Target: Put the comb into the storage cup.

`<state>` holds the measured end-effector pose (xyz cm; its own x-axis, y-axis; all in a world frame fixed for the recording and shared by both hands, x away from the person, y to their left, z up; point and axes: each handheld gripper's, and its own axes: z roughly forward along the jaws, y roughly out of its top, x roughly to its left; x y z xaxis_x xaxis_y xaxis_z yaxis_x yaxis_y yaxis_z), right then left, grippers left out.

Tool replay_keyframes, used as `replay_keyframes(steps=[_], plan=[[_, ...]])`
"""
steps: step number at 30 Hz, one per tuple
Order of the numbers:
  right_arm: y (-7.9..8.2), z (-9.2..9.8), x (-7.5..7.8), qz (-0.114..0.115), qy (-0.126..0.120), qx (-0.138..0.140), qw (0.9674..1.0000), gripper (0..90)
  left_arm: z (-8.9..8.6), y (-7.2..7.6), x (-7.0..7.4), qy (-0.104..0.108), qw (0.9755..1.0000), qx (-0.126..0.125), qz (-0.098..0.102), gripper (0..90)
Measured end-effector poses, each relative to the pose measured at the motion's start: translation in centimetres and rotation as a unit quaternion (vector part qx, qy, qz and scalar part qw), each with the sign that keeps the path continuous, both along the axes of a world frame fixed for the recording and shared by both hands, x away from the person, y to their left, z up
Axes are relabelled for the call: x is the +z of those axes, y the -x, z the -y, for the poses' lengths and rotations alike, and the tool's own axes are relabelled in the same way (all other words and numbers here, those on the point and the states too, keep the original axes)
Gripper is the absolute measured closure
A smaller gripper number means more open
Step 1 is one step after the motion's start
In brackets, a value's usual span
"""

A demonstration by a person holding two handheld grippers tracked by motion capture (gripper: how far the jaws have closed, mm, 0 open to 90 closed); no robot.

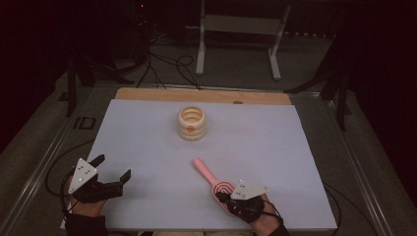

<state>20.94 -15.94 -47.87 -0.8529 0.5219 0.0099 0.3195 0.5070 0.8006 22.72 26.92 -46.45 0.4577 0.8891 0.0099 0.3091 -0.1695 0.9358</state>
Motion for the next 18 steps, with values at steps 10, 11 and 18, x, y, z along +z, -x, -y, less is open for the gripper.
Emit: replay_keyframes(steps=[10,11,18], plan=[[0.5,-1.8,-1.5,-0.022,0.065,0.030,0.9972,90.0,0.0,0.0,-0.1,0.000,1.0000,-0.001,-0.001,0.3],[0.5,-1.8,-1.6,-0.021,0.073,0.028,0.9967,90.0,0.0,0.0,-0.1,0.000,1.0000,-0.001,-0.001,0.3],[0.1,-1.3,-1.7,-0.024,0.079,0.016,0.9965,90.0,0.0,-0.1,-0.1,0.000,1.0000,-0.001,-0.002,0.3]])
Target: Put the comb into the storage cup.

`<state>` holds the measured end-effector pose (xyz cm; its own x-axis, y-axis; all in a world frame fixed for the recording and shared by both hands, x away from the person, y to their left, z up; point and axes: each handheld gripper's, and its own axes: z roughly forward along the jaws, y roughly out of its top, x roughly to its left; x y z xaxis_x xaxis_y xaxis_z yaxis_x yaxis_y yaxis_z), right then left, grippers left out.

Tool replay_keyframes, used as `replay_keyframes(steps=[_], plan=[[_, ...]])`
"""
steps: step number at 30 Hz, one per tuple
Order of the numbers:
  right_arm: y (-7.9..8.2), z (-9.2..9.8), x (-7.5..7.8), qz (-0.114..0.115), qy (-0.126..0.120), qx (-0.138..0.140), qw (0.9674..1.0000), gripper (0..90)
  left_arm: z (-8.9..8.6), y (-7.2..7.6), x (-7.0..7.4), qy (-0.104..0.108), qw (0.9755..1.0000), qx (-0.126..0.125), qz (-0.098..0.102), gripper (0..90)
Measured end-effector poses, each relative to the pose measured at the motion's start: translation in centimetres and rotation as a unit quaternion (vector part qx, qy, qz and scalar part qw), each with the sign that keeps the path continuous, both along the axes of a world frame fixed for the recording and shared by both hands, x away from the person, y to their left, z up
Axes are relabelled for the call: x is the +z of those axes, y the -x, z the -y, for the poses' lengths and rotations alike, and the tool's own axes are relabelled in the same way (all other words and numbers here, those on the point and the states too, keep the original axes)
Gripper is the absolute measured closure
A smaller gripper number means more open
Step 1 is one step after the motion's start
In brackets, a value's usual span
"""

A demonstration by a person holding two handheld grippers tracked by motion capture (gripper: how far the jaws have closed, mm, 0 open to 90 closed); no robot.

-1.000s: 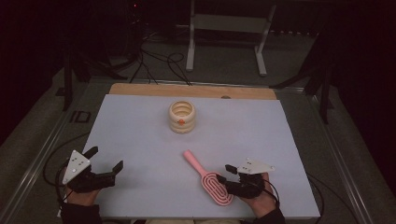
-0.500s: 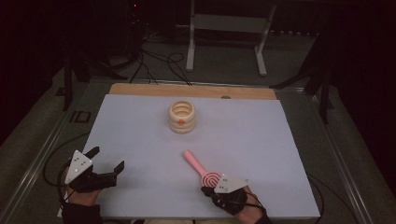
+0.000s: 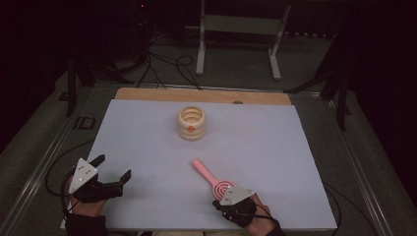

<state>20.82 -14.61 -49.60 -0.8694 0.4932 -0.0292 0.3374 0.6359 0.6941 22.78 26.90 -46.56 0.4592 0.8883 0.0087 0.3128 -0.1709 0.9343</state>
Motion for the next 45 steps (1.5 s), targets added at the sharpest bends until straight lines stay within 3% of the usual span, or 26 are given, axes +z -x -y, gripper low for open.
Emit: replay_keyframes(steps=[7,15,20,22,34,35,45], plan=[[-0.9,1.2,-0.2,-0.002,-0.004,-0.030,0.9995,90.0,-0.1,0.0,0.0,0.000,1.0000,0.001,0.001,0.3],[-1.3,1.6,-0.3,0.000,-0.013,-0.042,0.9990,90.0,0.2,0.0,0.0,-0.001,1.0000,0.000,0.000,0.4],[-1.7,1.8,-0.7,0.001,0.007,-0.061,0.9981,90.0,0.1,0.0,0.0,0.000,1.0000,0.000,0.000,0.4],[-2.3,2.3,-1.1,-0.005,0.004,-0.084,0.9965,90.0,0.0,0.0,0.0,0.000,1.0000,0.001,0.001,0.3],[-3.5,2.9,-1.0,-0.003,-0.010,-0.117,0.9931,90.0,0.1,0.0,-0.1,-0.003,1.0000,0.000,-0.001,0.3],[-4.2,3.2,-0.9,-0.002,-0.017,-0.130,0.9913,90.0,0.1,-0.1,-0.1,-0.002,1.0000,0.000,-0.002,0.4],[-6.1,3.9,-0.9,0.004,-0.017,-0.157,0.9875,90.0,0.1,-0.2,-0.3,0.002,1.0000,0.000,-0.007,0.4]])
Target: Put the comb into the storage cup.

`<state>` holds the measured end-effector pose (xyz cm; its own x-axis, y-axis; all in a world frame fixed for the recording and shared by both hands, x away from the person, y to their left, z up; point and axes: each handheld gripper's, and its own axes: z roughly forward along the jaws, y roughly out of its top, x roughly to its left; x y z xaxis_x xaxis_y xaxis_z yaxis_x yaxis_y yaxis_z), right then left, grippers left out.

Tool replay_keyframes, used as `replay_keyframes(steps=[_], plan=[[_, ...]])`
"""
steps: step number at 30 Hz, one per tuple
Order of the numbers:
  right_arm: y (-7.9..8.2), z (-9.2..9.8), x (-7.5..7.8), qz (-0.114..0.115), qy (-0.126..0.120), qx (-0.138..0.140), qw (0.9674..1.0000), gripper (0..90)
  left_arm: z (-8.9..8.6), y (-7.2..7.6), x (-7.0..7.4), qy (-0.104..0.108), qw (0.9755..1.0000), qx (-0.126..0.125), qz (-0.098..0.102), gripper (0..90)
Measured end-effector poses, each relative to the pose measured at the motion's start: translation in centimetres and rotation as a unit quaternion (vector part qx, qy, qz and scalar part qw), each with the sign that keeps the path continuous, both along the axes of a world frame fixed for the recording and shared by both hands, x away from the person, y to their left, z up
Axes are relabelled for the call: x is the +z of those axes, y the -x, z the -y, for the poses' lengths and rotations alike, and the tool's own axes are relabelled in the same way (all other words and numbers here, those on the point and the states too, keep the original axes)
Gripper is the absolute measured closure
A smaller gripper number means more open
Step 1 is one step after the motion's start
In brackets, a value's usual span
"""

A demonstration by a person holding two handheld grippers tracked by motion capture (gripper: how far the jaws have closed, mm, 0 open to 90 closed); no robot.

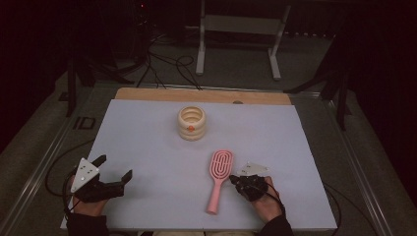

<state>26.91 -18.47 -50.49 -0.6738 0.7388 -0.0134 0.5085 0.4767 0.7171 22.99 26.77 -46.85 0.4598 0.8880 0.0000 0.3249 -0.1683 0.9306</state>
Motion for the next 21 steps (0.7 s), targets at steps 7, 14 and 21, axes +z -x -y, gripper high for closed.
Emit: replay_keyframes(steps=[7,14,21], plan=[[-1.1,0.1,0.4,0.000,0.002,-0.004,1.0000,90.0,-0.1,0.0,-0.1,0.002,1.0000,0.001,-0.002,0.3],[-2.8,-0.8,0.9,0.003,0.013,0.005,0.9999,90.0,-0.2,0.0,-0.1,0.004,1.0000,0.002,-0.002,0.4],[-4.5,-1.9,0.6,-0.003,0.015,0.016,0.9998,90.0,-0.2,0.0,-0.1,0.004,1.0000,0.002,-0.001,0.4]])
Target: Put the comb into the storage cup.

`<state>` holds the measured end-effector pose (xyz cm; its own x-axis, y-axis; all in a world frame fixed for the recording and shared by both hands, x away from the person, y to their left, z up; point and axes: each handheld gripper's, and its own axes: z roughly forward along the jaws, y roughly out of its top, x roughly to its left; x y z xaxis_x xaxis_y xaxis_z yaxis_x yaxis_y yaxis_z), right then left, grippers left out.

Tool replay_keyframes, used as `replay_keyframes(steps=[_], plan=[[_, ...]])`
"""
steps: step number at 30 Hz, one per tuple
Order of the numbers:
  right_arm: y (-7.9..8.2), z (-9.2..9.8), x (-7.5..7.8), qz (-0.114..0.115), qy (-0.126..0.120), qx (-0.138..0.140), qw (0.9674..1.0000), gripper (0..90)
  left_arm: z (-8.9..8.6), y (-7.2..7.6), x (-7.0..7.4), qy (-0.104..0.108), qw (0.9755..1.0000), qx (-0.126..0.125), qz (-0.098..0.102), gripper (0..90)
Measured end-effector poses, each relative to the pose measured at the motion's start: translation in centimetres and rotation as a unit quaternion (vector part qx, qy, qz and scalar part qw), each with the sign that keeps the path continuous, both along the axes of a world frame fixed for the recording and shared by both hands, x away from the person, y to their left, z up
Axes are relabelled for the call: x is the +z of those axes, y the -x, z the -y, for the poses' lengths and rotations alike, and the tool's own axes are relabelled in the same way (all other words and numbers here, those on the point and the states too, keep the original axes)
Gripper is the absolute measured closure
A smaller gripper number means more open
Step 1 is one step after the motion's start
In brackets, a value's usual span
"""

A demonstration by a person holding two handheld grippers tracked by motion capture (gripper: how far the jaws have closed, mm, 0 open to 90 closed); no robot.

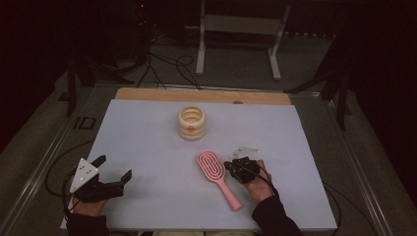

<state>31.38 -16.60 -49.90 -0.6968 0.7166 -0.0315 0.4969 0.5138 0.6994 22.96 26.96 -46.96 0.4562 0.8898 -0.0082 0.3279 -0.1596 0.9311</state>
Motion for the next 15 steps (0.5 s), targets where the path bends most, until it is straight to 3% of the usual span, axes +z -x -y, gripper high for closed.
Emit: replay_keyframes(steps=[5,11,14,15], plan=[[-0.5,-0.8,-0.2,-0.001,0.000,0.013,0.9999,90.0,0.0,0.0,0.0,0.000,1.0000,0.000,0.000,0.4],[-0.5,-0.4,0.0,0.004,-0.006,0.007,1.0000,90.0,-0.1,0.0,0.0,0.000,1.0000,0.001,0.000,0.4],[-0.1,0.7,1.1,0.024,-0.042,0.000,0.9988,86.1,0.0,0.0,0.0,0.001,1.0000,0.001,0.001,0.4],[-0.1,0.7,1.1,0.024,-0.042,0.000,0.9988,86.1,0.0,0.0,0.0,0.001,1.0000,0.001,0.001,0.3]])
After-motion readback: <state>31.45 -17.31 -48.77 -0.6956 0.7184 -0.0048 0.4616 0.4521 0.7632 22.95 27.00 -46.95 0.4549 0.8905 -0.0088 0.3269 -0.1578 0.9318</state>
